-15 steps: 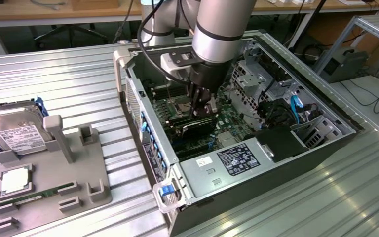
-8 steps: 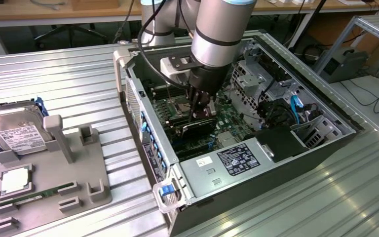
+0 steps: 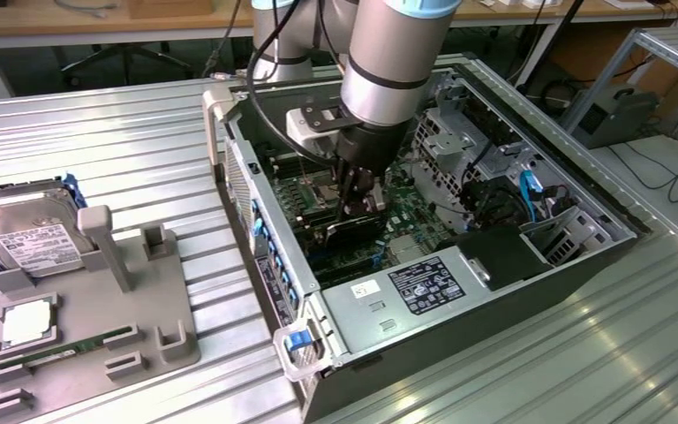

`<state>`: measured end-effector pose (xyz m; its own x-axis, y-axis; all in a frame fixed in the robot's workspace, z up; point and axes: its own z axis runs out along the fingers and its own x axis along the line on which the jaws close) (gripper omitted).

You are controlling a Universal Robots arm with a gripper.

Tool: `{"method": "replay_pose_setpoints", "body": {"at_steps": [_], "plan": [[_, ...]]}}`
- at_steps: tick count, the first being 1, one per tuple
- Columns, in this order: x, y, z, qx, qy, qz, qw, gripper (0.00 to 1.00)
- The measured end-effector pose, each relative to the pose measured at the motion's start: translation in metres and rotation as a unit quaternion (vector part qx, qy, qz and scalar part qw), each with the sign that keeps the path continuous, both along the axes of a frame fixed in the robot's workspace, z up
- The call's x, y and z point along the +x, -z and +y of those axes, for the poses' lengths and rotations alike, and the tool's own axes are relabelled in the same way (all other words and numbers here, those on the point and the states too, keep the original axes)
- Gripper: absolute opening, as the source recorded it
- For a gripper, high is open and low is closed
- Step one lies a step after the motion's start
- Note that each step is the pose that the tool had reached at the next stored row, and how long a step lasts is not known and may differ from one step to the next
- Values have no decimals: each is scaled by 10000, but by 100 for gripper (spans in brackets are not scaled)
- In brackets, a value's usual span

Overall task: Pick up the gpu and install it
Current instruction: 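Press down on the gpu until it lock into place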

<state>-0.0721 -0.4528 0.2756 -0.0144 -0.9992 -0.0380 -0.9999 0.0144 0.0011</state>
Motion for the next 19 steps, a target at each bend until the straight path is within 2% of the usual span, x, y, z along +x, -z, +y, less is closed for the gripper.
{"method": "replay_pose_setpoints", "body": {"at_steps": [19], "plan": [[-3, 37, 0, 0, 0, 0, 10000, 11]]}}
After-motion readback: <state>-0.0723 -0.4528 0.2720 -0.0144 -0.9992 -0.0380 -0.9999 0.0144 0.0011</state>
